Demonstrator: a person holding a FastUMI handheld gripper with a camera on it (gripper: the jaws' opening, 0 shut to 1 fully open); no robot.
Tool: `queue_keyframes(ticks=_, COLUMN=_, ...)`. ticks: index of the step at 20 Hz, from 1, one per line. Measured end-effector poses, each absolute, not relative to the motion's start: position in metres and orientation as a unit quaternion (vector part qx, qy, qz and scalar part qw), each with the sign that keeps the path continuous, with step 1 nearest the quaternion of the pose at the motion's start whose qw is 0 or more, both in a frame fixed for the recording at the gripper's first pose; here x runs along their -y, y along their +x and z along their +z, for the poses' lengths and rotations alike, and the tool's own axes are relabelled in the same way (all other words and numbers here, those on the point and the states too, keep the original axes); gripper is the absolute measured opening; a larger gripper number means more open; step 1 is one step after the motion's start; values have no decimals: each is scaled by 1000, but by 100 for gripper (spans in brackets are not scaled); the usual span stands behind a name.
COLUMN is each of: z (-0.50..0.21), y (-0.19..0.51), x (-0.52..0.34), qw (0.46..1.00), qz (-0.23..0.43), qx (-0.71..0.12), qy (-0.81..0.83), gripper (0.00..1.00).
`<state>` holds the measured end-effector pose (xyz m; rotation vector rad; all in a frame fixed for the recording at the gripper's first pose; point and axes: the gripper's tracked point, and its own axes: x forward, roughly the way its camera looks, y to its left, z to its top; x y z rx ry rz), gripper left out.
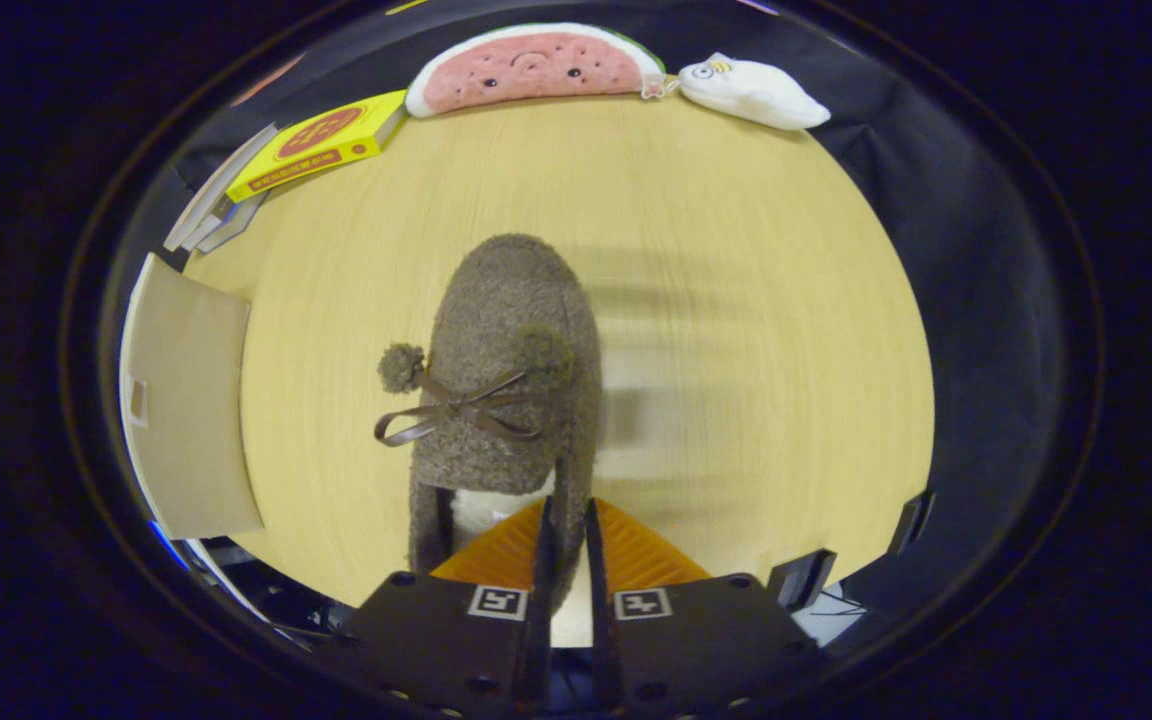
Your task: Open the storage box then place both shoes into the box .Put the left shoe in first, then the right shoe, with the right side of both shoes facing outward in a uniform manner.
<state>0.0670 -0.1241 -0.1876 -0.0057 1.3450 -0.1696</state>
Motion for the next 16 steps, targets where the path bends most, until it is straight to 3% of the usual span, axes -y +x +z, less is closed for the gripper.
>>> queue_keyframes(ticks=1, z=-190, y=68, x=123, qw=781, qz=-78, qx=-620, qy=-3, gripper=19)
queue_keyframes(ticks=3, z=-190, y=69, x=121, qw=782, qz=-76, qx=-619, qy=6, gripper=18)
queue_keyframes(ticks=4, z=-189, y=69, x=121, qw=782, qz=-75, qx=-619, qy=7, gripper=3)
queue_keyframes(ticks=8, z=-187, y=68, x=119, qw=779, qz=-80, qx=-621, qy=28, gripper=3)
queue_keyframes(ticks=16, z=-147, y=53, x=83, qw=791, qz=-20, qx=-606, qy=88, gripper=3)
